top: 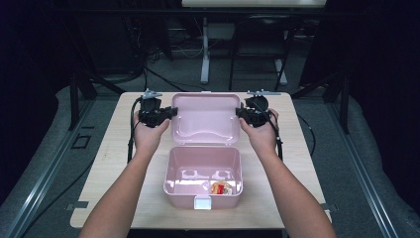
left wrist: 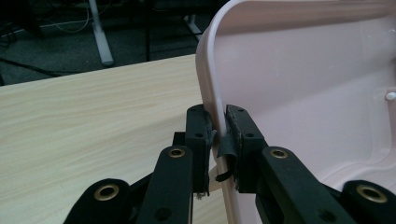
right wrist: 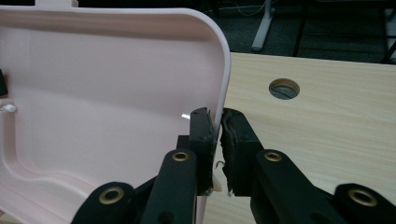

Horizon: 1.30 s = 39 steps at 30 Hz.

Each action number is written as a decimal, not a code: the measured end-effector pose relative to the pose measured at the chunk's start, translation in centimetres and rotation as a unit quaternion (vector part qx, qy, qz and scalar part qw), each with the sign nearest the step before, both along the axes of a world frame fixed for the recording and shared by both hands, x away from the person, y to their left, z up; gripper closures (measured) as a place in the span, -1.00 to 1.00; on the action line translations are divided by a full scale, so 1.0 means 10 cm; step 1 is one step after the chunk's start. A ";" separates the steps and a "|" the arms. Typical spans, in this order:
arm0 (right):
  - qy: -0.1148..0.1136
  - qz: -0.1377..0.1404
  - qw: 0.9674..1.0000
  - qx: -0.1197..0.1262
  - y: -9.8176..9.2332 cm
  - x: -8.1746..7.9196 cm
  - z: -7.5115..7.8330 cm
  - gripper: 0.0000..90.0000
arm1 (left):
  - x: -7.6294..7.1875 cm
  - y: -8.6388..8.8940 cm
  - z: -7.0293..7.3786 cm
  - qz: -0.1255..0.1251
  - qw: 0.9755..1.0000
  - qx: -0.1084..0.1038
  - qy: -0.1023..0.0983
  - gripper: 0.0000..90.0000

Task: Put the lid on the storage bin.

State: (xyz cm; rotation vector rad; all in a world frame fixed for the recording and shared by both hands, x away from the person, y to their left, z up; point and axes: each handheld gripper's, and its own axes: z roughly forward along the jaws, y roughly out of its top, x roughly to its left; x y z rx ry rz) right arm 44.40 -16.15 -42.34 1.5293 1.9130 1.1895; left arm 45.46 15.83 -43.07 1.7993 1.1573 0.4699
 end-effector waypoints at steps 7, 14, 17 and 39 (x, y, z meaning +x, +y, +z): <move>-0.010 -0.005 1.000 -0.002 0.02 -0.05 0.03 0.87 | -0.03 0.01 0.03 -0.001 1.000 -0.005 -0.002 0.78; -0.029 -0.007 1.000 0.002 0.02 -0.10 0.11 0.89 | -0.07 0.03 0.12 -0.005 1.000 -0.006 -0.013 0.79; -0.038 -0.009 0.999 0.004 0.01 -0.12 0.14 0.90 | -0.08 0.03 0.16 -0.008 1.000 -0.008 -0.018 0.80; -0.064 -0.012 0.998 -0.002 -0.01 -0.19 0.23 0.90 | -0.11 0.00 0.27 -0.018 0.999 -0.007 -0.041 0.82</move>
